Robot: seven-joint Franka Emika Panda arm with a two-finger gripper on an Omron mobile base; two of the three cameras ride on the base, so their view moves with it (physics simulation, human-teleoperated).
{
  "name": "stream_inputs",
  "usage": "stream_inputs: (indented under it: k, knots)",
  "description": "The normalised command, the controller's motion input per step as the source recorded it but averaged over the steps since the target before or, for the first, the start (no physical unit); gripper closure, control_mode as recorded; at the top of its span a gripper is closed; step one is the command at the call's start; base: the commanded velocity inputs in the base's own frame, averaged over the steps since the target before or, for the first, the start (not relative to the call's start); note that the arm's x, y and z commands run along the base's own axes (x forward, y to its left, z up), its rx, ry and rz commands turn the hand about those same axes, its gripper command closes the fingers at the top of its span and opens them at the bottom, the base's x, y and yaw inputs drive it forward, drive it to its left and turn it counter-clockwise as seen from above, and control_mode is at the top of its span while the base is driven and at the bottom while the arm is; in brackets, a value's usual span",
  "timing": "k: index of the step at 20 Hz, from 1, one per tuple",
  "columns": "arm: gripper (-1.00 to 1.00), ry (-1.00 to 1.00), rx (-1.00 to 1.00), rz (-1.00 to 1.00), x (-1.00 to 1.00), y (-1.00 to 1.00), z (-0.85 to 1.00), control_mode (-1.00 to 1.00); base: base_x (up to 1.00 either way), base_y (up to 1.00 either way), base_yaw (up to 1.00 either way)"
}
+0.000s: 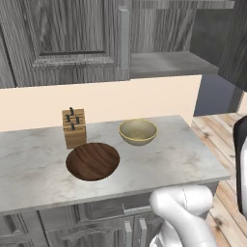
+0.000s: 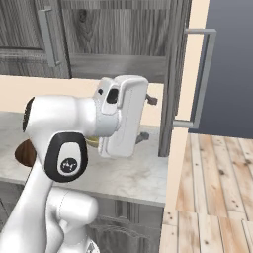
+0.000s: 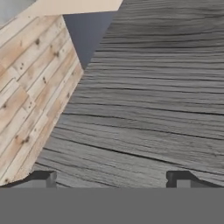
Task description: Open the cabinet. Pick the bowls from the counter and place them in the cabinet. Then close the cabinet.
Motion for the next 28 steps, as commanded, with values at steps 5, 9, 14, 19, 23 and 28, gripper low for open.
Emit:
stream_inputs:
  k: [5, 9, 14, 19, 23, 28]
  knots:
    - [-1.00, -0.18, 0.03, 0.00, -0.16, 0.58, 0.00, -1.00, 0.00, 0.00, 0.00]
    - [-1.00, -0.17, 0.07, 0.00, -0.02, 0.83, -0.01, -1.00, 0.00, 0.00, 0.00]
    - [-1.00, -0.24, 0.11, 0.03, -0.05, 0.92, -0.01, -1.00, 0.00, 0.00, 0.00]
    - [-1.00, -0.41, 0.25, 0.01, 0.00, 0.87, -0.05, -1.00, 0.00, 0.00, 0.00]
    - [-1.00, -0.45, 0.40, 0.00, 0.00, 0.69, -0.12, -1.00, 0.00, 0.00, 0.00]
    - [-1.00, -0.46, 0.47, 0.07, 0.00, 0.59, -0.35, -1.00, 0.00, 0.00, 0.00]
